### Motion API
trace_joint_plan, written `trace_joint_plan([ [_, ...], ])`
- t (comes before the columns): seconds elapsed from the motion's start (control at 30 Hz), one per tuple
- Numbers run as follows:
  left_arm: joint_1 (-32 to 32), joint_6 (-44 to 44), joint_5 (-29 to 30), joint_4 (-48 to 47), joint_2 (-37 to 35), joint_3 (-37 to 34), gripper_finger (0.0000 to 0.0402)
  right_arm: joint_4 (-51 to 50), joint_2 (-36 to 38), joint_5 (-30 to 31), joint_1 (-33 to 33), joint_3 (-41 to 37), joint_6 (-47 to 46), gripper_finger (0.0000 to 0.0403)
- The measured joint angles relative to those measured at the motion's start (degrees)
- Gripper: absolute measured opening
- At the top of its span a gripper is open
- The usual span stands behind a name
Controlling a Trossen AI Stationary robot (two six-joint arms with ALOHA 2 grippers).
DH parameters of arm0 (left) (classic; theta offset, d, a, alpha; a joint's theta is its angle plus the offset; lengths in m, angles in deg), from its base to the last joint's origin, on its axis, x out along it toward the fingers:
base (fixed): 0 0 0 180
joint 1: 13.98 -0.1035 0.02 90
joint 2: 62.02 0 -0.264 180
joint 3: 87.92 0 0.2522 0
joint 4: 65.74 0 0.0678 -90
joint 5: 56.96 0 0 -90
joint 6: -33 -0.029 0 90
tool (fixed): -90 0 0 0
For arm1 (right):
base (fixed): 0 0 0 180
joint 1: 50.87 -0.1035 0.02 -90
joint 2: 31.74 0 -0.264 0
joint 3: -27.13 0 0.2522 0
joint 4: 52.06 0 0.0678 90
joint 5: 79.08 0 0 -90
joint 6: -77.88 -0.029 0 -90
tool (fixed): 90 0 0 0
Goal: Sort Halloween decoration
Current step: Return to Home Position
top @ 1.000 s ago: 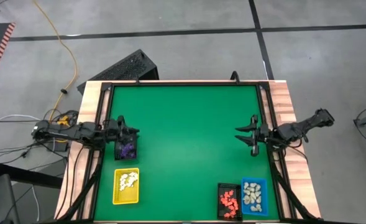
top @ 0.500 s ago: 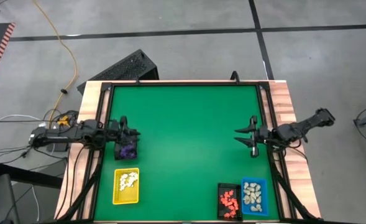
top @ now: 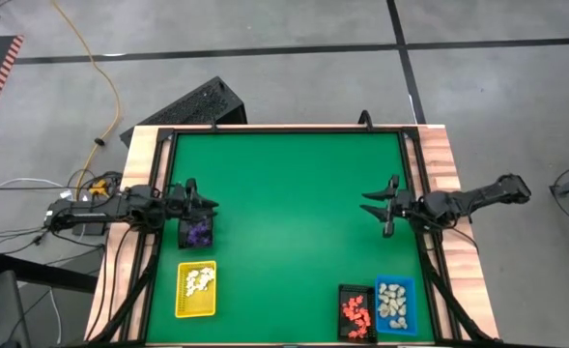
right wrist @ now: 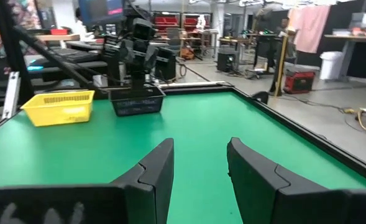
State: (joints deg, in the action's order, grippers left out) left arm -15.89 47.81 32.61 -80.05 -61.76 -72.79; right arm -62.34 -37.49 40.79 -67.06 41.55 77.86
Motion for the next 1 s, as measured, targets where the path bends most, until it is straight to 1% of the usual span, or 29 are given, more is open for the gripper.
trace_joint_plan([
  [0.13,0.0,0.0,2.1,0.2,0.0,0.0,0.0126,0.0,-0.3,0.0,1.5,0.0,-1.8,0.0164],
  [0.3,0.0,-0.8,2.2,0.2,0.0,0.0,0.0126,0.0,-0.2,-1.2,3.1,0.0,-2.1,0.0164],
  [0.37,0.0,-0.6,2.2,0.2,0.0,0.0,0.0126,1.1,-0.1,-5.2,4.3,-0.1,-2.2,0.0164],
  [0.4,0.0,-0.6,2.0,0.2,0.0,0.0,0.0125,1.8,-0.1,-8.6,5.1,-0.2,-1.8,0.0164],
  [0.5,0.0,-1.0,1.3,0.1,0.0,0.0,0.0125,6.9,-0.1,-21.7,7.7,-0.2,2.0,0.0164],
  [0.53,0.0,-1.3,1.3,0.1,0.0,0.0,0.0125,7.5,0.0,-24.5,8.7,-0.2,3.4,0.0164],
  [0.6,0.0,-1.7,1.6,0.1,0.0,0.0,0.0125,6.3,-0.1,-25.5,10.7,-0.2,4.7,0.0164],
  [0.7,0.0,-1.4,1.6,0.1,0.0,0.0,0.0125,2.3,-0.1,-24.2,14.3,-0.2,2.2,0.0164],
  [0.77,0.0,-1.2,0.4,0.0,0.0,0.0,0.0125,0.6,-0.1,-26.8,15.9,-0.2,0.4,0.0164],
  [0.87,0.0,-1.7,-1.9,0.3,0.0,0.0,0.0125,0.3,-0.1,-32.7,16.4,-0.3,0.3,0.0164],
  [0.93,0.0,-1.6,-3.2,0.6,0.0,0.0,0.0125,2.2,0.3,-34.5,16.1,-0.3,1.1,0.0164],
  [1.0,0.0,-1.0,-3.8,0.6,0.0,0.0,0.0125,3.6,1.1,-34.8,15.7,-0.3,2.0,0.0164],
])
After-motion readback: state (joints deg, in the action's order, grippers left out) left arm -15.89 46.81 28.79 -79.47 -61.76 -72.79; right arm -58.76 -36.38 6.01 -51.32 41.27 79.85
